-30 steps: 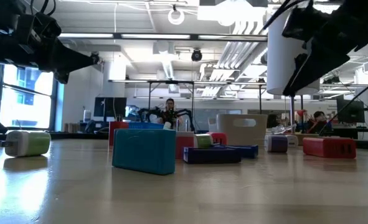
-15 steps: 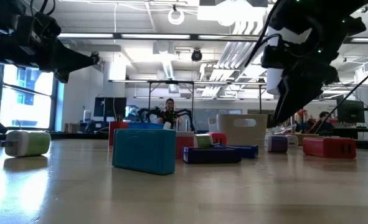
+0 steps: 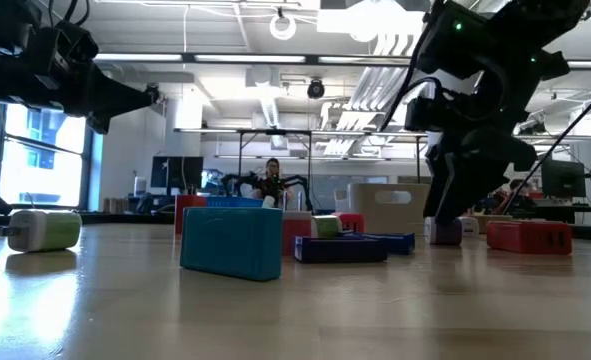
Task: Pick & Place Office items
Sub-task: Put the purple charger adapter into the white bin
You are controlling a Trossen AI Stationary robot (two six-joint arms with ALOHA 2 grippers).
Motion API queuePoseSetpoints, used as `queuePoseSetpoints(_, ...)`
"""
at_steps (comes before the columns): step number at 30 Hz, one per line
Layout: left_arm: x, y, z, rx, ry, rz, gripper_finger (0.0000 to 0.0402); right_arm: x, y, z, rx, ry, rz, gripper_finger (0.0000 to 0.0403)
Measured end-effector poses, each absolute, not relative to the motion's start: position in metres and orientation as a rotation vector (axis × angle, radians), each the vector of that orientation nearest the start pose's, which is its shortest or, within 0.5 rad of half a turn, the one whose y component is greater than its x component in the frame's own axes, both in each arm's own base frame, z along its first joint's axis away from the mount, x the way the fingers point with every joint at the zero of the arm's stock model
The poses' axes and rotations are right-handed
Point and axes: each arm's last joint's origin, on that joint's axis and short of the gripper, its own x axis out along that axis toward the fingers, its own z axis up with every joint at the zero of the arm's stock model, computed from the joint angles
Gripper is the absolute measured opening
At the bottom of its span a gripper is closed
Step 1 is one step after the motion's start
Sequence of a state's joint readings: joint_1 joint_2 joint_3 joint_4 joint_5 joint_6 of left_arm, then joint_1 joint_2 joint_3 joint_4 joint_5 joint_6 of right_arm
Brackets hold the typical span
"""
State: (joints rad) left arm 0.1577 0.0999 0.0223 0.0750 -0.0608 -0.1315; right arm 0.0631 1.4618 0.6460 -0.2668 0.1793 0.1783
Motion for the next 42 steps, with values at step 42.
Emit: queuePoseSetpoints(42, 0.101, 0.018, 0.165, -0.190, 0.034, 0.224, 0.0002, 0.251, 0.009, 0.129, 0.048, 1.108, -0.235, 0.0119)
